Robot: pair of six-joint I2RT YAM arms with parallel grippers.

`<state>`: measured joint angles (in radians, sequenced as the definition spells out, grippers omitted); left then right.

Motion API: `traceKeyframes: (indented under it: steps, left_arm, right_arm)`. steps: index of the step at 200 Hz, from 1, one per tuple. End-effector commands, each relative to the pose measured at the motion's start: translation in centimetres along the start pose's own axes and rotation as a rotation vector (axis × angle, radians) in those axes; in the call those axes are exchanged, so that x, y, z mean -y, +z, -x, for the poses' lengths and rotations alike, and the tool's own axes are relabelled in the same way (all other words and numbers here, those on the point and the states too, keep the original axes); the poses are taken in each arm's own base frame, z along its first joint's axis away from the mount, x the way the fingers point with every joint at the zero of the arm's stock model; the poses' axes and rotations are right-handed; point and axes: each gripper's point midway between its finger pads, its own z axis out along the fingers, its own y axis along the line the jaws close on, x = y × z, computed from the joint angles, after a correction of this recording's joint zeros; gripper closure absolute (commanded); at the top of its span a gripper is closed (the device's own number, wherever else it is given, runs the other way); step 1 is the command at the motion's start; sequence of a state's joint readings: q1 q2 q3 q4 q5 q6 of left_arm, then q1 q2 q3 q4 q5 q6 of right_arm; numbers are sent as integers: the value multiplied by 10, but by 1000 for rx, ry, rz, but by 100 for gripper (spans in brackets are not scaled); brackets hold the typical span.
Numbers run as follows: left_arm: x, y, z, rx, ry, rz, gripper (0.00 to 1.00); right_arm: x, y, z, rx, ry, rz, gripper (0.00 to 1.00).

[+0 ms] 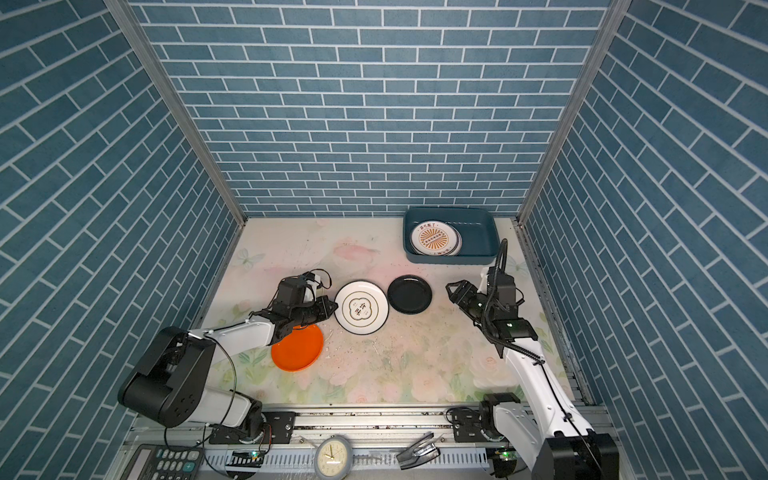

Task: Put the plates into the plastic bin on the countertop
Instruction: 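Close the left gripper on the white plate's rim and tilt it upright, then carry the upright white plate toward the bin while the right gripper reaches toward it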

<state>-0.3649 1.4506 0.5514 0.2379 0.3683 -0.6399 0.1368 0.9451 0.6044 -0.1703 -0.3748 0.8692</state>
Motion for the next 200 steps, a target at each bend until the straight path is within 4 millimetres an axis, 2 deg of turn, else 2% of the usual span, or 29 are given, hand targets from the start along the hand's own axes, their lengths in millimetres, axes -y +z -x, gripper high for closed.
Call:
traceKeyframes:
  steps: [1,65,104,200]
  left_arm:
    - [-5,0,-6,-19,13,20,100]
    - [-4,-3,-4,-10,14,19,100]
    - [4,-10,0,9,5,-4,100]
    - [39,-52,31,132,19,-71,100]
  right_arm:
    - [0,2,-3,-3,34,18,33]
    - [0,2,-4,-4,36,23,33]
    - [-1,1,-5,-7,34,30,33]
    - [-8,7,-7,-31,41,76,33]
